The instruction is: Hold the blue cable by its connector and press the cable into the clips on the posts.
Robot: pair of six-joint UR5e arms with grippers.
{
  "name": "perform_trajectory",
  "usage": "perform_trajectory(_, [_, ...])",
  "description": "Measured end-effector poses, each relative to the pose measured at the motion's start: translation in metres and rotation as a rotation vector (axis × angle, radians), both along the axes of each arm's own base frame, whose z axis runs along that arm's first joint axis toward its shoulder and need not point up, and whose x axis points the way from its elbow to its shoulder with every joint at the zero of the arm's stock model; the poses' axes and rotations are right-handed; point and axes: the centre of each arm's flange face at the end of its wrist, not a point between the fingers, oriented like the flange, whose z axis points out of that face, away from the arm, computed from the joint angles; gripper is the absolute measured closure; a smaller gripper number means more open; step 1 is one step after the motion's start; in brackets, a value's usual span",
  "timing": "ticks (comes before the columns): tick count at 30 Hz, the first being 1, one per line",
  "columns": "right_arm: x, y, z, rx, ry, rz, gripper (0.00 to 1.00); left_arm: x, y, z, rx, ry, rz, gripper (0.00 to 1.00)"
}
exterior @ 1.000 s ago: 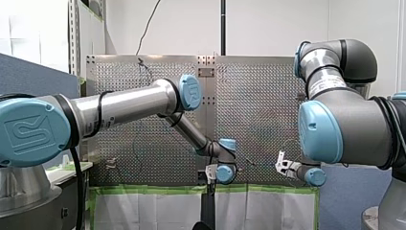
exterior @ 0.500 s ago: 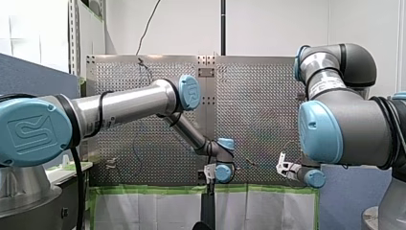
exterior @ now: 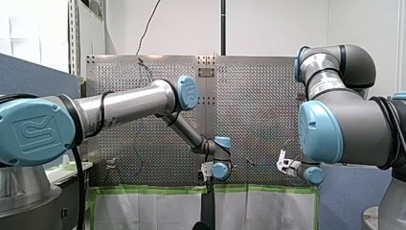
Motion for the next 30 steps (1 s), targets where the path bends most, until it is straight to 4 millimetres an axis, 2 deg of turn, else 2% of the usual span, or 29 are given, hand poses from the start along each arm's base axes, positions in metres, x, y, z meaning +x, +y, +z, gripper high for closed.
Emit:
perform_trajectory(12, [-0.007,-0.026,0.014,-0.034,-0.034,-0.064,1.0,0.01,0.008,0.001,-0.011,0.006,0.011,1.0])
perform_trajectory(29, [-0.016,-0.037,0.02,-0.043,-0.061,-0.184,1.0,0.011,0.006,0.004,-0.033,0.012,-0.014,1.0])
perform_trajectory(30, [-0.015,-0.037,0.02,-0.043,-0.061,-0.183,1.0,0.011,0.005,0.004,-0.035,0.012,-0.02,0.93])
